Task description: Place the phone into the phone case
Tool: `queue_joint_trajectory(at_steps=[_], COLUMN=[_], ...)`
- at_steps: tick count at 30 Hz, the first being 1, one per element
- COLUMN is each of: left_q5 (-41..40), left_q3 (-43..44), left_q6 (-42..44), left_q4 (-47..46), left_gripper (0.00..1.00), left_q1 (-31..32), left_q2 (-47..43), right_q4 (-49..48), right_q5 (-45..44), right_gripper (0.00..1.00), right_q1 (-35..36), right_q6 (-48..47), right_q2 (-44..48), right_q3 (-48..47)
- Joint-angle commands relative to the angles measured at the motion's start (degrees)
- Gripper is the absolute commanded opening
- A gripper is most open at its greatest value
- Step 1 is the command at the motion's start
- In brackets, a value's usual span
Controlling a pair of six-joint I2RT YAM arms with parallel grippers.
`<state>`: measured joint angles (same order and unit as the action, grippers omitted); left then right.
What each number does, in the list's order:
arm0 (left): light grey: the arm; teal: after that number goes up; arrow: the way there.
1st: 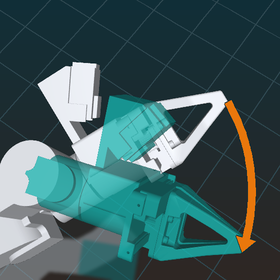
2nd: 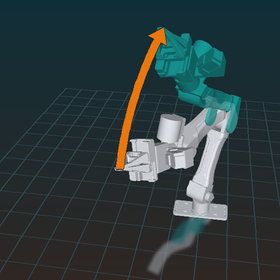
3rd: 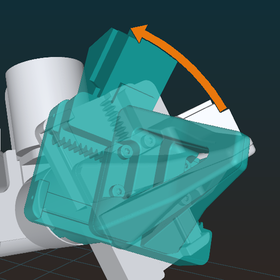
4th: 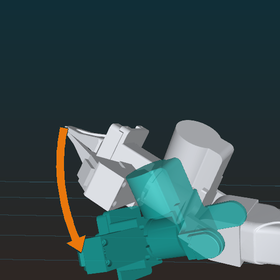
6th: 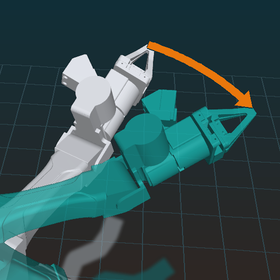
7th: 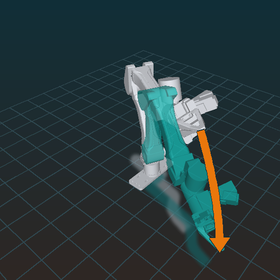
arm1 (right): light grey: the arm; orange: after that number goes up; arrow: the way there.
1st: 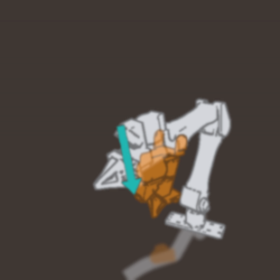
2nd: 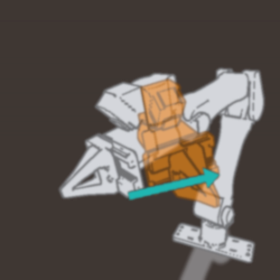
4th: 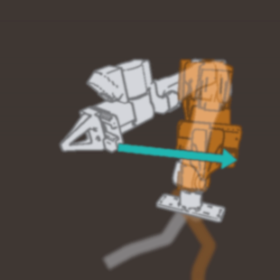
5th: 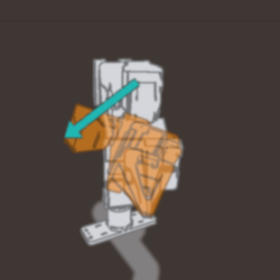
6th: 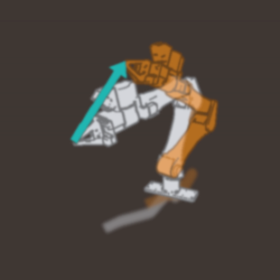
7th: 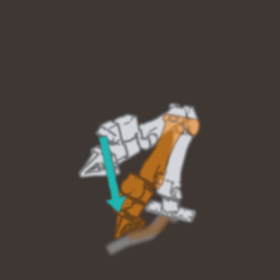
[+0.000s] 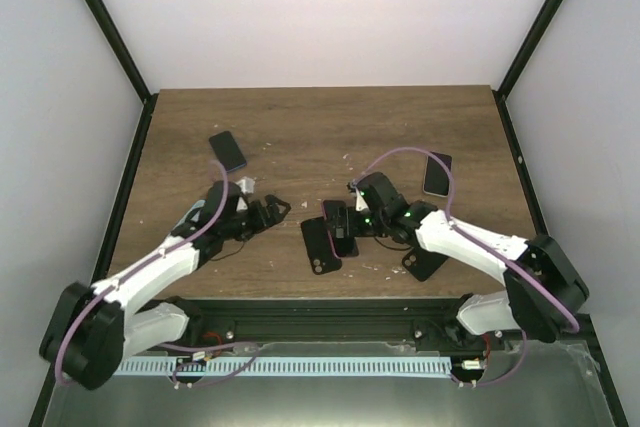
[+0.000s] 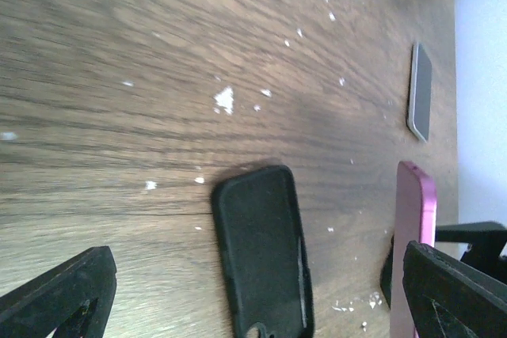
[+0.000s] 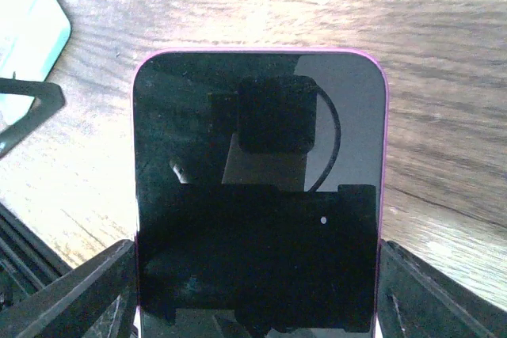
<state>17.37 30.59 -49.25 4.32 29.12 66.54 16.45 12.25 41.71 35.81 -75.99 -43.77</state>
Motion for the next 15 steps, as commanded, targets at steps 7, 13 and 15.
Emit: queue_joint_trajectory(at_steps=[7, 13, 15], left_q5=[-0.98, 0.10, -0.40], left_q3=[-7.59, -9.92, -10.46], left_q6=[-0.04, -1.50, -1.82], left_q4=[6.58, 7.21, 7.33], left_gripper=[0.96, 0.93, 0.93], left_q1=[-3.72, -3.72, -3.72], left_q2=[-14.02, -17.54, -18.64], right_q4=[-7.26, -8.80, -9.08], right_q5=[4.68, 4.11, 4.34], right_gripper=[0.62, 0.59, 0.60], right_q1=[4.84, 6.18, 6.34], right_q6=[1.06, 2.65, 3.09], right_q2=[-8.49, -13.20, -14.53], right_q3=[-5.91, -7.62, -8.14])
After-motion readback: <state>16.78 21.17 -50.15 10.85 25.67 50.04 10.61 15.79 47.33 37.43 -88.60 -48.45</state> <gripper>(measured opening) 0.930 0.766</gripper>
